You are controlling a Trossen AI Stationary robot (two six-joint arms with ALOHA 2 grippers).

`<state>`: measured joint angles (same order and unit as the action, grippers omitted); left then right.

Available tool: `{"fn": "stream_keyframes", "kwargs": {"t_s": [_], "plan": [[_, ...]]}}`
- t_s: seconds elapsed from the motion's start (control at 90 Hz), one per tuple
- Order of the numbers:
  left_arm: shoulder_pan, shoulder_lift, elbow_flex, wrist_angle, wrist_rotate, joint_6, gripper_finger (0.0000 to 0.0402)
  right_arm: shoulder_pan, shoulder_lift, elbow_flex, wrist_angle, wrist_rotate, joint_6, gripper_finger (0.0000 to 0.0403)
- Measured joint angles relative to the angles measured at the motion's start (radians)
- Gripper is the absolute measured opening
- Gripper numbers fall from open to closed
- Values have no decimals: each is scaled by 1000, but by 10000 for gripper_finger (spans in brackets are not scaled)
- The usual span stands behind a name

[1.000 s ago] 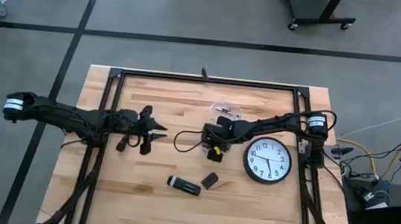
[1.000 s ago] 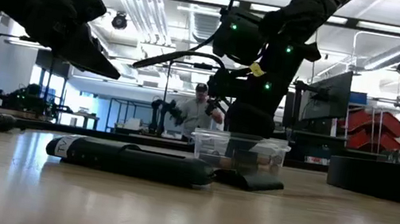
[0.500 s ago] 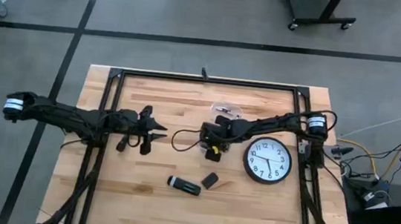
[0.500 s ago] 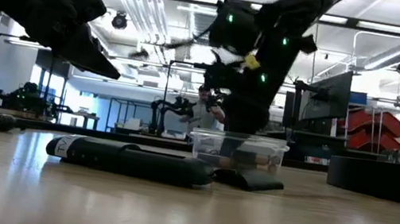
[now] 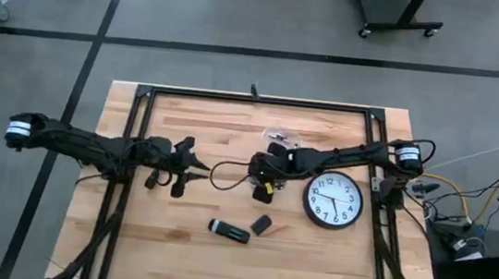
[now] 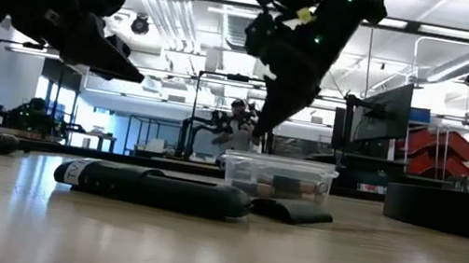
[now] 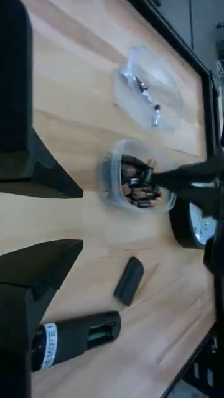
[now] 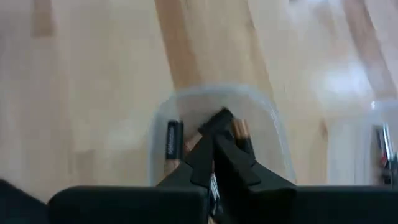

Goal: Insert battery
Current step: Insert the brown battery into the remote's battery compartment

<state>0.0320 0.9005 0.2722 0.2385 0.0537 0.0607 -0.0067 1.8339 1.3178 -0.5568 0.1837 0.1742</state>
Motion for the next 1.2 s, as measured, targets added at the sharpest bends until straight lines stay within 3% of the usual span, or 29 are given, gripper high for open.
{"fn": "stream_keyframes", "kwargs": {"t_s": [0.111,0.267,0.578,0.778,0.967,1.2], "plan": [[-5,21,0,18,2,-7,98,-5,1,-13,-16,-1,49,3],[-5,48,0,17,3,-11,98,-6,12,-25,-21,-5,-38,17],[-5,80,2,58,3,-8,98,-59,77,-29,-15,-81,-144,124],[-5,83,2,59,3,-7,98,-72,100,-29,-15,-87,-199,162],[-5,82,2,67,3,-6,98,-70,123,-27,-4,-87,-220,148],[-4,82,2,68,3,-1,98,-71,128,-29,5,-116,-218,83]]}}
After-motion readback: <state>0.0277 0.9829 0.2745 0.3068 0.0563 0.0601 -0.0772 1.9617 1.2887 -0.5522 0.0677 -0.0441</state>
